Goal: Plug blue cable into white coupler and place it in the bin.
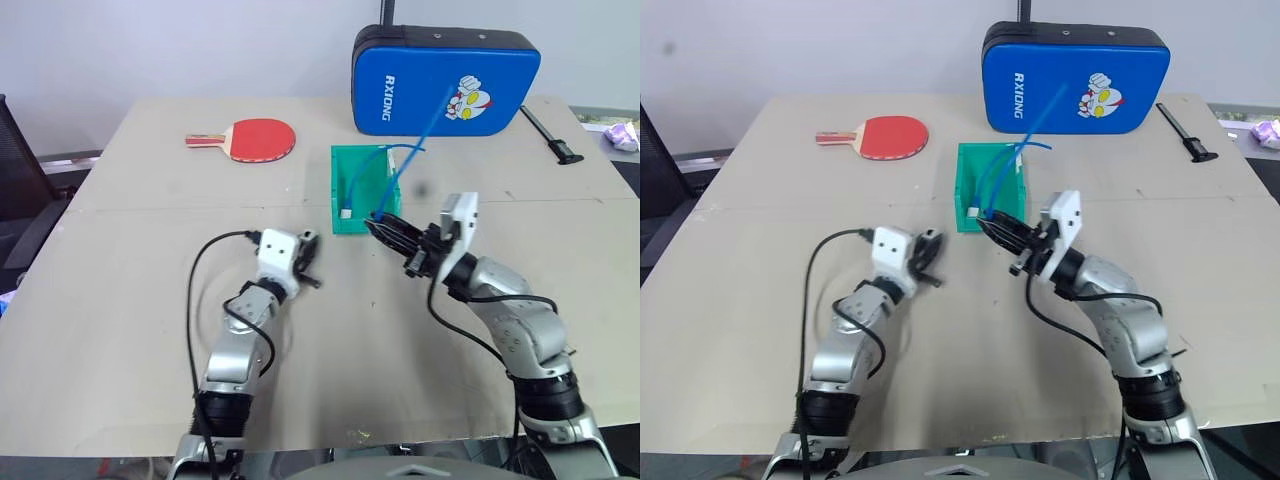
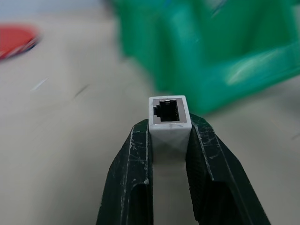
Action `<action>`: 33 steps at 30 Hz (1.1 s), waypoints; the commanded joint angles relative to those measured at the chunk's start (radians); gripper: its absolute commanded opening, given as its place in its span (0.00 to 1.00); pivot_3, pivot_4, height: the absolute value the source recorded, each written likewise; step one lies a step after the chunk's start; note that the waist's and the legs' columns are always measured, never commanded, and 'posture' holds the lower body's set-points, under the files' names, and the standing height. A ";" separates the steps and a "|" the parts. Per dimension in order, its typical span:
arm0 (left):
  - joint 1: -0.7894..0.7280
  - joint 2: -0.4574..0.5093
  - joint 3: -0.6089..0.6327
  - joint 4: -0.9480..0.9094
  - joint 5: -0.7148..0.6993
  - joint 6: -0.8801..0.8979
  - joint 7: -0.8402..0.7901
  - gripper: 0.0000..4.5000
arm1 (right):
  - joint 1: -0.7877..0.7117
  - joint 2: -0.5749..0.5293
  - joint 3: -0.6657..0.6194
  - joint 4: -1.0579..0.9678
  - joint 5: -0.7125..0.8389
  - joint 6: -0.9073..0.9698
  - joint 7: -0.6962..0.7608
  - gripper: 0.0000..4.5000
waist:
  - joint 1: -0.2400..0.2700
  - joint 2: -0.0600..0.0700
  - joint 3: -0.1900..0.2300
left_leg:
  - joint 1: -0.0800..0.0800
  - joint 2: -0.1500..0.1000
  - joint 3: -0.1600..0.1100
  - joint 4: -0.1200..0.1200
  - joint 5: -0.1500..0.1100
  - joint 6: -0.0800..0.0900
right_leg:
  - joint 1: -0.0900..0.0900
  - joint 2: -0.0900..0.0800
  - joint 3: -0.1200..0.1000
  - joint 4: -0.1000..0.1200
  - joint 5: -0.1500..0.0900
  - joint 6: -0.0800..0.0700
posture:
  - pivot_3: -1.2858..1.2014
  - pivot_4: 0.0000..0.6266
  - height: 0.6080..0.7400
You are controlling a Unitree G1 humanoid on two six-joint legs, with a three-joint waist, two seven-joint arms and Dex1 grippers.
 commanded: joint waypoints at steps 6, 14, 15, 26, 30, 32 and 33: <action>-0.076 -0.046 -0.071 -0.078 0.046 -0.064 0.024 0.08 | -0.108 0.079 0.011 0.146 -0.160 -0.202 -0.072 0.00 | 0.000 0.000 0.000 | -0.001 0.000 0.000 0.000 0.000 -0.001 | 0.000 0.000 0.000 -0.001 0.000 0.000 | 0.52 0.24 0.91; -0.071 -0.041 -0.069 -0.088 0.053 -0.072 0.031 0.08 | -0.102 0.091 0.003 0.191 -0.196 -0.243 -0.075 0.00 | 0.000 0.000 0.000 | -0.001 0.001 0.000 0.000 0.000 0.000 | 0.000 0.000 0.000 -0.001 0.000 0.000 | 0.52 0.24 0.91; -0.065 -0.039 -0.068 -0.090 0.053 -0.073 0.030 0.08 | -0.100 0.089 0.003 0.194 -0.199 -0.245 -0.075 0.00 | 0.000 0.000 0.000 | -0.001 0.001 0.000 0.000 0.000 0.000 | 0.000 0.000 0.000 -0.001 0.000 0.000 | 0.52 0.24 0.91; -0.057 -0.050 -0.066 -0.102 0.045 -0.055 0.040 0.08 | -0.076 0.079 0.035 0.199 -0.231 -0.248 -0.046 0.00 | 0.000 0.000 0.000 | -0.001 0.001 0.000 0.000 0.000 0.000 | 0.000 0.000 0.000 -0.001 0.000 0.000 | 0.52 0.24 0.91; -0.061 -0.054 -0.066 -0.104 0.046 -0.050 0.044 0.08 | -0.061 0.084 0.050 0.198 -0.251 -0.235 -0.060 0.00 | 0.000 0.000 0.000 | -0.001 0.001 0.000 0.000 0.000 0.000 | 0.000 0.000 0.000 -0.001 0.000 0.000 | 0.52 0.24 0.91; -0.062 -0.058 -0.070 -0.106 0.044 -0.047 0.045 0.08 | -0.055 0.085 0.054 0.205 -0.269 -0.225 -0.075 0.00 | 0.000 0.000 0.000 | -0.001 0.001 0.000 0.000 0.000 0.000 | 0.000 0.000 0.000 -0.001 0.000 0.000 | 0.52 0.24 0.91; -0.063 -0.060 -0.071 -0.107 0.044 -0.045 0.046 0.08 | -0.050 0.086 0.056 0.209 -0.277 -0.221 -0.084 0.00 | 0.000 0.000 0.000 | -0.001 0.001 0.000 0.000 0.000 0.000 | 0.000 0.000 0.000 -0.001 0.000 0.000 | 0.52 0.24 0.91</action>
